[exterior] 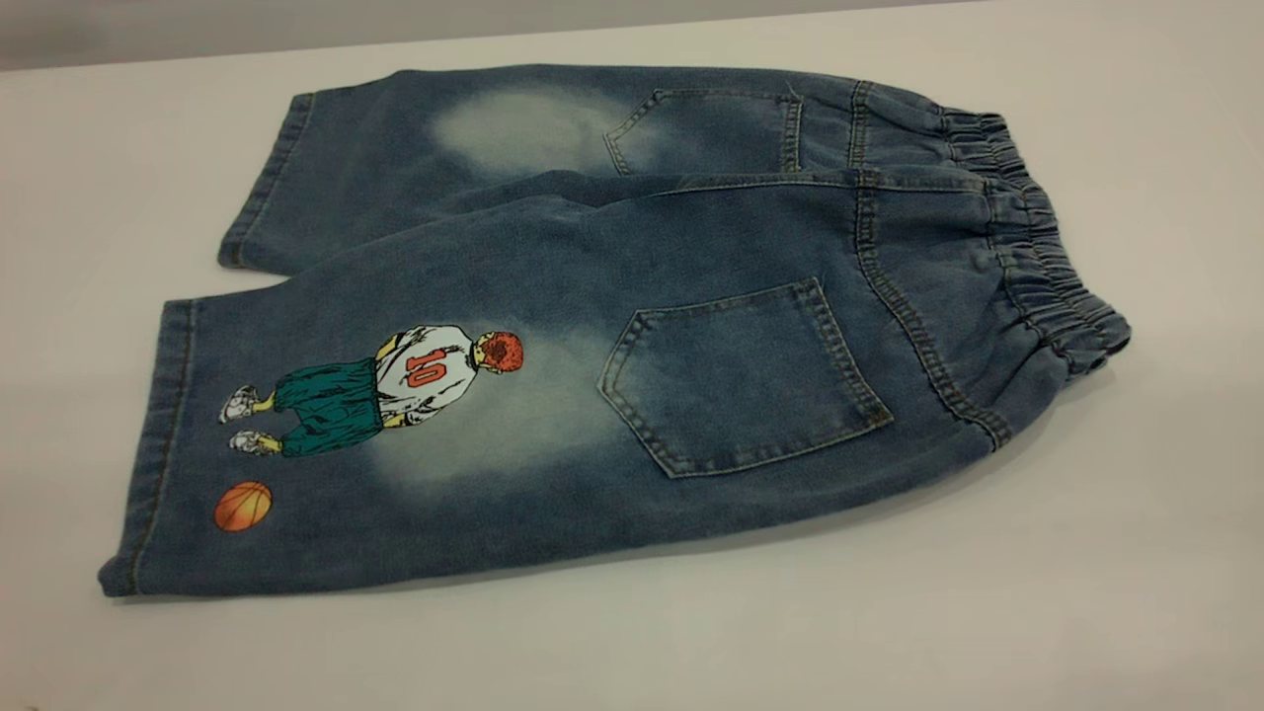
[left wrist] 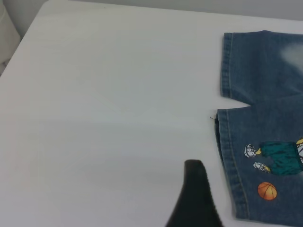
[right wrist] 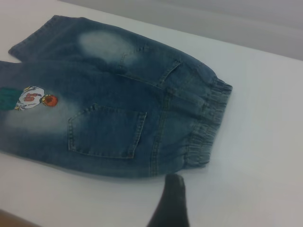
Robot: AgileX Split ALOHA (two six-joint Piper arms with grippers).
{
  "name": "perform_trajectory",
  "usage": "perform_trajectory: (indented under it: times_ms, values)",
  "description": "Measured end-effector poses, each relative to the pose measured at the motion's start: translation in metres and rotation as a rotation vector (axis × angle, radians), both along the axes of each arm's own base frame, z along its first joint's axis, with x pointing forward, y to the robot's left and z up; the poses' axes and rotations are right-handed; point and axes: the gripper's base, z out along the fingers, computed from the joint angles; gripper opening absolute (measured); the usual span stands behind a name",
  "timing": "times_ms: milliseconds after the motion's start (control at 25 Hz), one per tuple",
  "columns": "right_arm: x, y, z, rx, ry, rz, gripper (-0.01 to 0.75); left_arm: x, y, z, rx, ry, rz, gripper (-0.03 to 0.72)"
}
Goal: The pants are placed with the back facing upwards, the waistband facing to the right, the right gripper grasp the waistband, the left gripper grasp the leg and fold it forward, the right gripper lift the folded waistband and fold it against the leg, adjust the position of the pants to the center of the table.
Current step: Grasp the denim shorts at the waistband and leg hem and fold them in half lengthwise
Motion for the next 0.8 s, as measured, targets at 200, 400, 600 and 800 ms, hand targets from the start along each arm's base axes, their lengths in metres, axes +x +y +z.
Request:
perform_trajectory:
  times_ms: [200,400,600,800]
  values:
    - [-0.001,-0.002,0.012,0.030,-0.067,-0.035,0.565,0.009,0.000,0.011,-0.013,0.004,0.010,0.497]
    - [0.017,-0.002,0.041,0.057,-0.130,-0.057,0.533,0.034,0.000,0.042,-0.004,-0.034,-0.002,0.497]
    - [0.053,0.000,0.073,0.098,-0.137,-0.067,0.519,0.068,0.000,0.078,-0.003,0.009,-0.005,0.497]
    - [0.102,0.005,0.093,0.173,-0.101,-0.075,0.519,0.119,-0.001,0.109,0.000,0.025,-0.015,0.497]
